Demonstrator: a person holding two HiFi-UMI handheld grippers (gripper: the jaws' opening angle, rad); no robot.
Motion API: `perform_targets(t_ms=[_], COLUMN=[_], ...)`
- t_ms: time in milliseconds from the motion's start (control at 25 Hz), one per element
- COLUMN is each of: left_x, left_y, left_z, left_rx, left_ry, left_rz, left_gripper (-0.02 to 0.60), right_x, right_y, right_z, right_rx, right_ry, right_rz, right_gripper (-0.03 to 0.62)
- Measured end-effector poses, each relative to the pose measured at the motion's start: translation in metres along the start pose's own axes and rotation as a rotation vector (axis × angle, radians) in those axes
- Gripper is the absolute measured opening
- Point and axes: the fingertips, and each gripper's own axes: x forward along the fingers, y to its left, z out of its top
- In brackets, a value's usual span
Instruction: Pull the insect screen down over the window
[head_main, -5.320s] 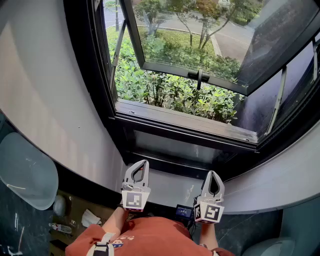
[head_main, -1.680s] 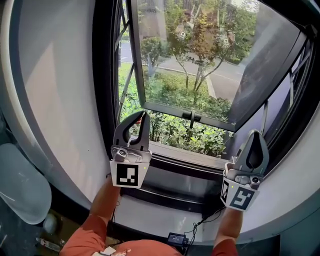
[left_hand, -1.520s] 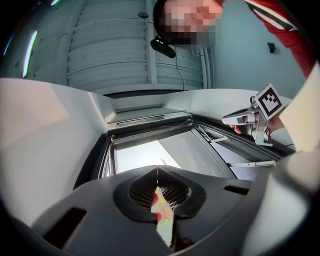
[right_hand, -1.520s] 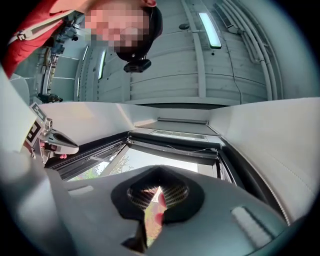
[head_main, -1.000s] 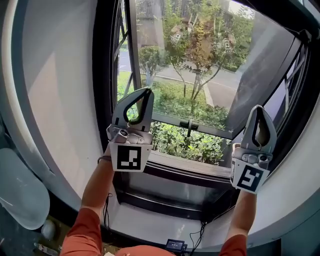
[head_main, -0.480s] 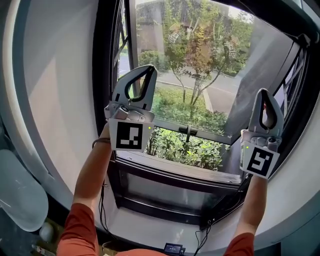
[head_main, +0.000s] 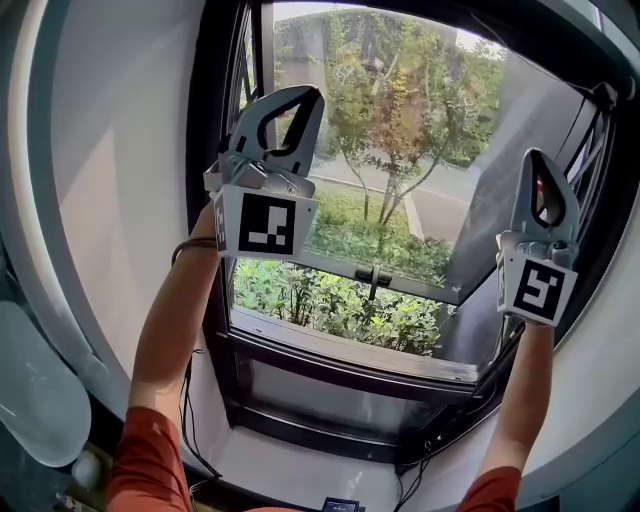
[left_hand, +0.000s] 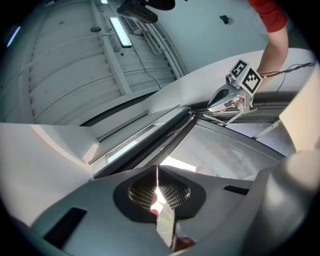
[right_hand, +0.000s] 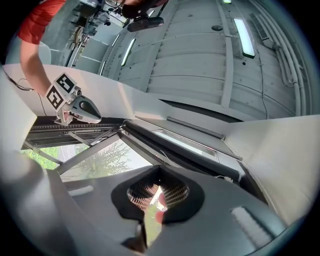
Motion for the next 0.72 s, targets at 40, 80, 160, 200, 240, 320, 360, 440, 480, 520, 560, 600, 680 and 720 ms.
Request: perform_targets(t_ms=[40,80,160,200,240,320,360,440,480,520,560,600,680,720], left_x=[0.005,0.01,0.018,0.021,0.024,0.031,0.034,0.042,0.046,0.05,0.054,0.057,0.064,0.067], left_y=[0.003,0.007,0.012,0.014,0.015,0.017,0.018,0.019,0.02,0.02,0.021,0.022,0.024,0.025], left_z=[0.0,0.0,0.0,0.0,0.001,0.003,0.005,0.006,0.006,0.006,0.006,0.006,0.007,0.007], left_rx=[0.005,0.012,0.027,0.031,0.035,0.051,0.061,0.083,0.095,0.107,0.119,0.13,0.154,0.167], left_ry=[0.003,0.006,0.015,0.02,0.023,0.023,0.022,0.028,0.036,0.043,0.049,0.051,0.05,0.053], left_rz=[0.002,0.003,0.003,0.001,-0.003,-0.011,-0.013,-0.022,-0.027,-0.031,-0.032,-0.032,-0.027,-0.027], left_gripper=[0.006,0.006,0.006,0.006,0.006,0.006,0.006,0.006,0.006,0.006,0.008,0.008,0.008,0.008], right_x=[0.004,0.009,0.019,0.023,0.027,0.032,0.036,0.044,0.048,0.053,0.058,0.062,0.07,0.074], right_y=[-0.002,-0.004,-0.007,-0.009,-0.011,-0.016,-0.018,-0.022,-0.024,-0.025,-0.026,-0.027,-0.029,-0.029], right_z=[0.0,0.001,0.003,0.003,0.001,0.001,0.002,0.004,0.004,0.006,0.008,0.01,0.015,0.017], right_rx=[-0.013,-0.019,-0.014,-0.023,-0.041,-0.075,-0.084,-0.103,-0.118,-0.137,-0.156,-0.174,-0.209,-0.228], right_ry=[0.005,0.008,0.006,0.011,0.02,0.028,0.026,0.029,0.034,0.037,0.039,0.038,0.035,0.035], right_rz=[0.0,0.001,0.007,0.009,0.011,0.014,0.015,0.018,0.021,0.025,0.029,0.032,0.037,0.04], right_gripper=[0.011,0.011,0.011,0.011,0.011,0.011,0.01,0.011,0.011,0.011,0.011,0.011,0.011,0.011])
